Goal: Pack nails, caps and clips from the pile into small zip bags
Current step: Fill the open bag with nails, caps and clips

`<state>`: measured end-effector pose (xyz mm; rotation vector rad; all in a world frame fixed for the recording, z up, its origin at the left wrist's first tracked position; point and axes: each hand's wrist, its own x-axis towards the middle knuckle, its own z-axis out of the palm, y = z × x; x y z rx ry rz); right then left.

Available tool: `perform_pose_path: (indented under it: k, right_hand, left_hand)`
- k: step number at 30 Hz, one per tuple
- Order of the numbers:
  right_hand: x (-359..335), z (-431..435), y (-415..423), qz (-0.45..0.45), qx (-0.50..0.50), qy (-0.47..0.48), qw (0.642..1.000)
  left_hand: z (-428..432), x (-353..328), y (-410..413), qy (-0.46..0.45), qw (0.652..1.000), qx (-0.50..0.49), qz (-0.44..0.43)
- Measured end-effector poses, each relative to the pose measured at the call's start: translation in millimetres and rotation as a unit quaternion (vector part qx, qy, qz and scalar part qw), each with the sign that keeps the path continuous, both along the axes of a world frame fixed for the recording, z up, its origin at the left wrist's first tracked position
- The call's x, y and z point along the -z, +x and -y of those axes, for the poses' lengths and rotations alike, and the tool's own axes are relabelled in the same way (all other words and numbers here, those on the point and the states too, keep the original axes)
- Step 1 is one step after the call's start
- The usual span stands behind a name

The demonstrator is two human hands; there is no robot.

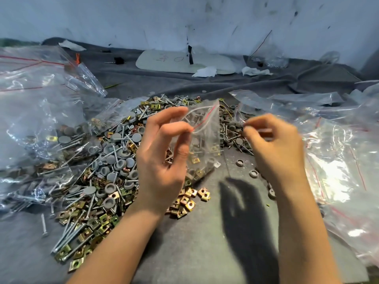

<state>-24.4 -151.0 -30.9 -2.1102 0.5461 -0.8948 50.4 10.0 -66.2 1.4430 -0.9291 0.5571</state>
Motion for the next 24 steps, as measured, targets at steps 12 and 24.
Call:
perform_pose_path:
  k: [12,24]
  right_hand:
    - [29,10,8,-0.314,-0.051,-0.053,0.947]
    - [-28,-18,-13,0.252,-0.189,0.059,0.947]
  left_hand:
    - [-1,0,0,-0.005,1.0,0.001,-0.024]
    - [0,-2,-6,0.054,0.997,0.045,0.045]
